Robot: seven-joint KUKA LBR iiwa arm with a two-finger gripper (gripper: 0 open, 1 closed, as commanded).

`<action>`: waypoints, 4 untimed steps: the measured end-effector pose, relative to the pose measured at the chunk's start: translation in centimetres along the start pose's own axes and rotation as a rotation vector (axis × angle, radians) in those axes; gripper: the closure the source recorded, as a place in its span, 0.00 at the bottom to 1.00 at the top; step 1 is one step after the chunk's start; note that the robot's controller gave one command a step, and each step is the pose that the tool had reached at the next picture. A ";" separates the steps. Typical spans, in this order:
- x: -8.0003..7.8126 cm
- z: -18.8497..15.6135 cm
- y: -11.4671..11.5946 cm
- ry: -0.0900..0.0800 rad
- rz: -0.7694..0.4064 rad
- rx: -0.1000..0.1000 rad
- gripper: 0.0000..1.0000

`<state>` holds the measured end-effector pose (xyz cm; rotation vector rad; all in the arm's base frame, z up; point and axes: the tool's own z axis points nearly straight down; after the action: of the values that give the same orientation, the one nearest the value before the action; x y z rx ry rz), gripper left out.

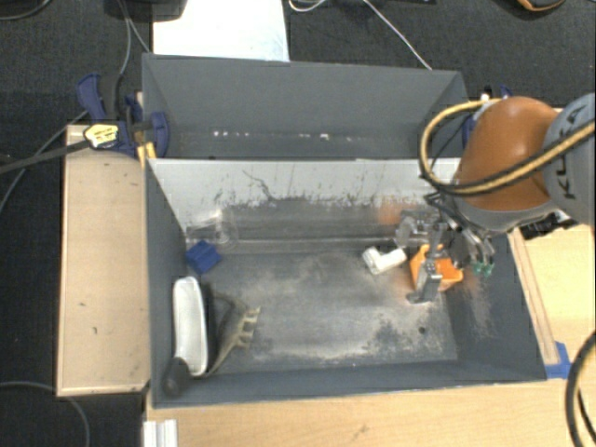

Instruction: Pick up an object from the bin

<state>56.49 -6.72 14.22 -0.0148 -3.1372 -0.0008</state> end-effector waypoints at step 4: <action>-0.3 6.9 -8.0 0.000 0.354 0.000 0.00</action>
Offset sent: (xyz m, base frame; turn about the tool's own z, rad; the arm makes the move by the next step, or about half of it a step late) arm 0.0021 -0.0834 -0.0722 0.3721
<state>56.73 -14.75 7.35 -0.5667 -3.0860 0.0007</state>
